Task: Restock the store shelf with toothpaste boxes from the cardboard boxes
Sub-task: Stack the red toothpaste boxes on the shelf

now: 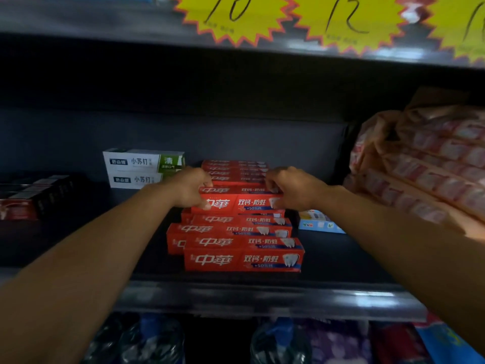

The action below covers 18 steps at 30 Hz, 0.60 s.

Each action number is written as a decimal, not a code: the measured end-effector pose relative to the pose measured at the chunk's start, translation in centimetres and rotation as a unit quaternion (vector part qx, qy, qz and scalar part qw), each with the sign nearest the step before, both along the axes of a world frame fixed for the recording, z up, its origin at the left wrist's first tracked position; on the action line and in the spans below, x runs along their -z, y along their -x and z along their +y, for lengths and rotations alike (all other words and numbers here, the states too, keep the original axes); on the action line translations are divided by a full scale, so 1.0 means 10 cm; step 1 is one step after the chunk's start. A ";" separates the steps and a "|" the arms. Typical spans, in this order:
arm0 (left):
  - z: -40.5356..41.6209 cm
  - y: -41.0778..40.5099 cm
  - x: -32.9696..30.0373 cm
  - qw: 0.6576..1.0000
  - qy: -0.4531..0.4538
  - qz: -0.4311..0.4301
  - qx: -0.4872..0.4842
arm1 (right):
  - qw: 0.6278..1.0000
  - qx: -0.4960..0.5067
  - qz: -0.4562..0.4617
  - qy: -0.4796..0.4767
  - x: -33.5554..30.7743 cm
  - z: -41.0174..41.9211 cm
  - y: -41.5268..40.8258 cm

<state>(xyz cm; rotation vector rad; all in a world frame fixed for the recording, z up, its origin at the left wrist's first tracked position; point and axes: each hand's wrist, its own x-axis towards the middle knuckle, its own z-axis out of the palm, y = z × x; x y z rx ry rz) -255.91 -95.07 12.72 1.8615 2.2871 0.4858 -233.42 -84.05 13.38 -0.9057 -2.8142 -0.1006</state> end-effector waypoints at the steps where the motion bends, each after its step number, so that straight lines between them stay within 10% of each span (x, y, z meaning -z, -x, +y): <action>1: 0.02 0.00 0.01 1.000 -0.001 -0.001 -0.002 | 1.000 -0.001 0.001 0.003 0.01 0.01 0.01; 18: 0.00 0.09 -0.06 0.995 -0.045 0.088 -0.023 | 0.998 -0.008 -0.015 -0.063 0.06 0.07 0.11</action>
